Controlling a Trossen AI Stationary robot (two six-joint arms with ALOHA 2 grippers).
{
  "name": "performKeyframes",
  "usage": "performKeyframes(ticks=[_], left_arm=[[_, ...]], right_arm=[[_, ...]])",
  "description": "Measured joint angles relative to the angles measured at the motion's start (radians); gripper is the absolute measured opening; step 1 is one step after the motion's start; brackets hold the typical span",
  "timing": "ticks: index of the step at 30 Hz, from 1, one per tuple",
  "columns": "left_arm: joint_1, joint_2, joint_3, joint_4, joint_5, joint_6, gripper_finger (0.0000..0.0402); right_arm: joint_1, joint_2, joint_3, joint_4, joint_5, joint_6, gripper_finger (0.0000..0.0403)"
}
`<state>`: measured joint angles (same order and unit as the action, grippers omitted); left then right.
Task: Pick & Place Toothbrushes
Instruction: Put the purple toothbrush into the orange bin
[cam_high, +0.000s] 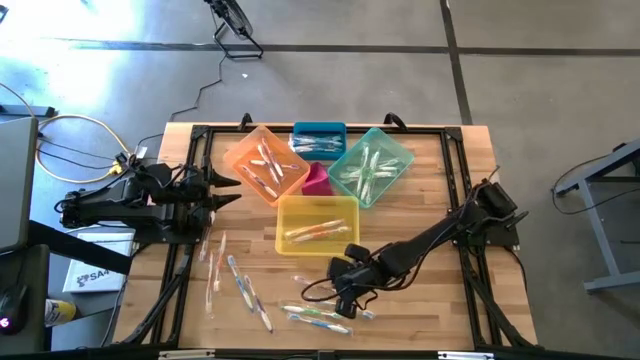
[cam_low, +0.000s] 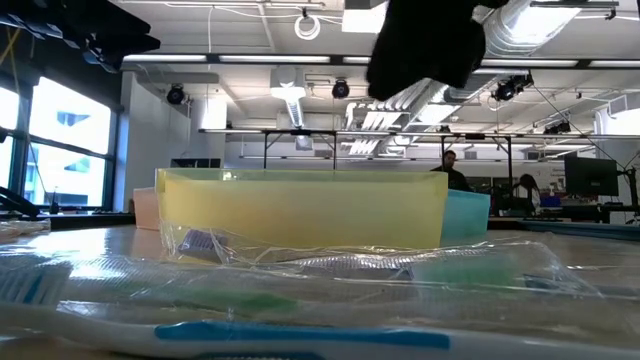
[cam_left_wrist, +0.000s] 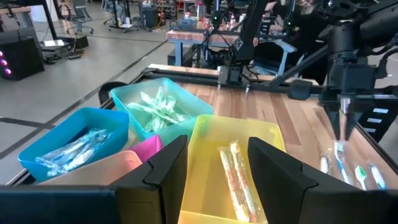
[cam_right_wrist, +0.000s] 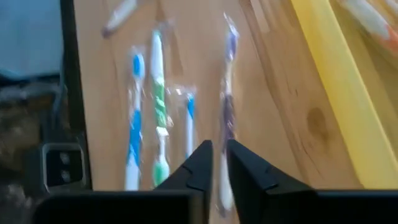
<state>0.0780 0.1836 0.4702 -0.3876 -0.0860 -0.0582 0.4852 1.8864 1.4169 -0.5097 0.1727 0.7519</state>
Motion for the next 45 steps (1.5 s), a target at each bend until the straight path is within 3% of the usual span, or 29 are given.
performKeyframes(ticks=[6,10,26,31,45], left_arm=[[0.000,0.000,0.000,-0.020,0.000,-0.003,0.0164],[0.000,0.000,0.000,-0.023,0.000,-0.011,0.0164],[0.000,0.002,0.000,-0.030,0.000,-0.026,0.0164],[0.000,0.002,0.000,-0.031,0.000,-0.026,0.0164],[0.000,0.002,0.000,-0.034,0.000,-0.030,0.0164]], right_arm=[[-0.001,0.060,0.000,-0.001,-0.032,0.009,0.0109],[0.002,0.104,0.000,-0.004,-0.074,0.011,0.0127],[0.006,0.152,-0.001,-0.002,-0.066,0.011,0.0110],[0.006,0.152,-0.039,0.017,-0.017,0.040,0.0111],[0.006,0.146,-0.106,0.072,-0.023,0.109,0.0111]])
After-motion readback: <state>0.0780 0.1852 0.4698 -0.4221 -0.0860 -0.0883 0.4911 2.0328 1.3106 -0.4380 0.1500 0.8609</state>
